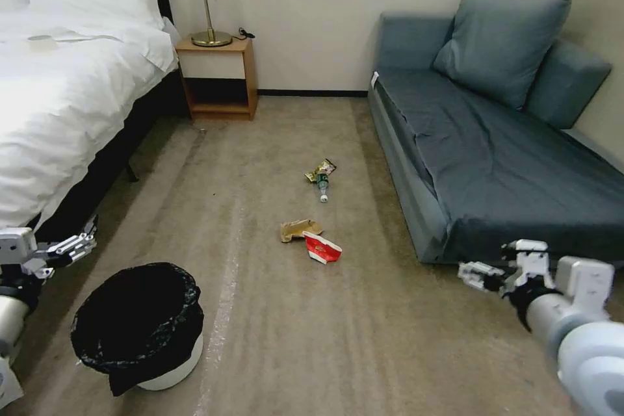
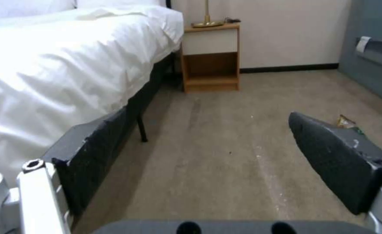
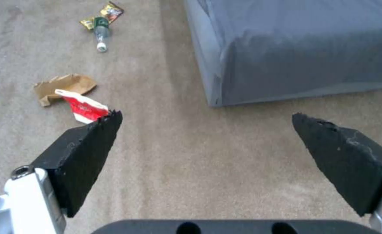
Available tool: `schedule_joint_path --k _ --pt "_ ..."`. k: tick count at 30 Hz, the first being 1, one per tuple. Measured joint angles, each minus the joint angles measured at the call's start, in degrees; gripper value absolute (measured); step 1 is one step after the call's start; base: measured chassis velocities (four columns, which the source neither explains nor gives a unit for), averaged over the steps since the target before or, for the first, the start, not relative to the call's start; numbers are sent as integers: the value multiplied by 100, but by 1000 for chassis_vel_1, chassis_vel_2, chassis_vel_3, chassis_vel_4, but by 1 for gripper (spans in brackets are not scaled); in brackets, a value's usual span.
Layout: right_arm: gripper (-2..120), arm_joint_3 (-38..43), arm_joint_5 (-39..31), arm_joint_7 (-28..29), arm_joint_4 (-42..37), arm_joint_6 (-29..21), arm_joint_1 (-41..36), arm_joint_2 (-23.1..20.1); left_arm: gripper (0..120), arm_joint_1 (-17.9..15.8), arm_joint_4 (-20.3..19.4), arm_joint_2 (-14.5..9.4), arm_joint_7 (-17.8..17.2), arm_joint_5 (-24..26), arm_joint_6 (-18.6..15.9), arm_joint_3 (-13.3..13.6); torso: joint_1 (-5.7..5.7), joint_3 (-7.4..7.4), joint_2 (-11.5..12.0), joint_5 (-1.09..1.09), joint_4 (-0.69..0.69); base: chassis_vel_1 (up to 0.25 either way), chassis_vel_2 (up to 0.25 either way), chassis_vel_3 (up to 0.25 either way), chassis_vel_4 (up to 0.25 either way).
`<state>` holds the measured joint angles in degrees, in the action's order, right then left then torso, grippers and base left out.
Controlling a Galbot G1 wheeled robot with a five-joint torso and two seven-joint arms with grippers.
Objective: Pick up the trash bin, then pick up the garbage on the floor and place it into the trash bin.
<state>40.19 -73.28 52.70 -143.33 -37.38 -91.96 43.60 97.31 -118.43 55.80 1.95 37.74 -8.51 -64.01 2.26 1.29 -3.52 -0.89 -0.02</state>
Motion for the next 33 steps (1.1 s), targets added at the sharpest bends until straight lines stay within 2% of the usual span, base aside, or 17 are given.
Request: schedule_joint_path --k 4,6,7,9,12,14,16,20,28,33 --pt "100 -5 10 -6 1 4 2 14 100 8 13 32 19 -97 9 27 0 0 0 2 0 0 0 0 0" --pt "100 -4 7 -7 3 21 3 55 100 -339 120 163 65 -285 1 146 0 0 0 2 2 0 0 0 0" --pt "100 -4 7 -7 3 21 3 55 100 -339 120 163 65 -285 1 146 0 0 0 2 2 0 0 0 0" --pt "100 31 6 -9 3 118 40 301 100 -647 150 257 24 -238 -68 259 0 0 0 0 -5 0 0 0 0" --pt "100 44 5 -10 5 153 53 401 100 -688 58 202 -27 -109 -157 274 0 0 0 3 -3 0 0 0 0" --pt "100 45 5 -10 6 155 54 409 100 -674 35 165 -28 -116 -166 267 0 0 0 2 -1 0 0 0 0" --pt "100 45 5 -12 8 159 58 422 100 -562 -84 20 -26 -157 -177 168 1 0 0 5 0 0 0 0 0" --pt "100 -54 46 -27 9 159 106 361 100 -506 -134 8 -26 -109 -188 134 1 0 0 2 -1 0 0 0 0" --pt "100 -237 132 -69 9 144 195 227 100 -395 5 56 -22 -359 -197 384 1 0 0 2 -1 0 0 0 0" --pt "100 -217 165 -36 9 117 185 41 100 -196 16 -40 -41 -446 -255 348 1 0 0 1 0 0 0 0 0"
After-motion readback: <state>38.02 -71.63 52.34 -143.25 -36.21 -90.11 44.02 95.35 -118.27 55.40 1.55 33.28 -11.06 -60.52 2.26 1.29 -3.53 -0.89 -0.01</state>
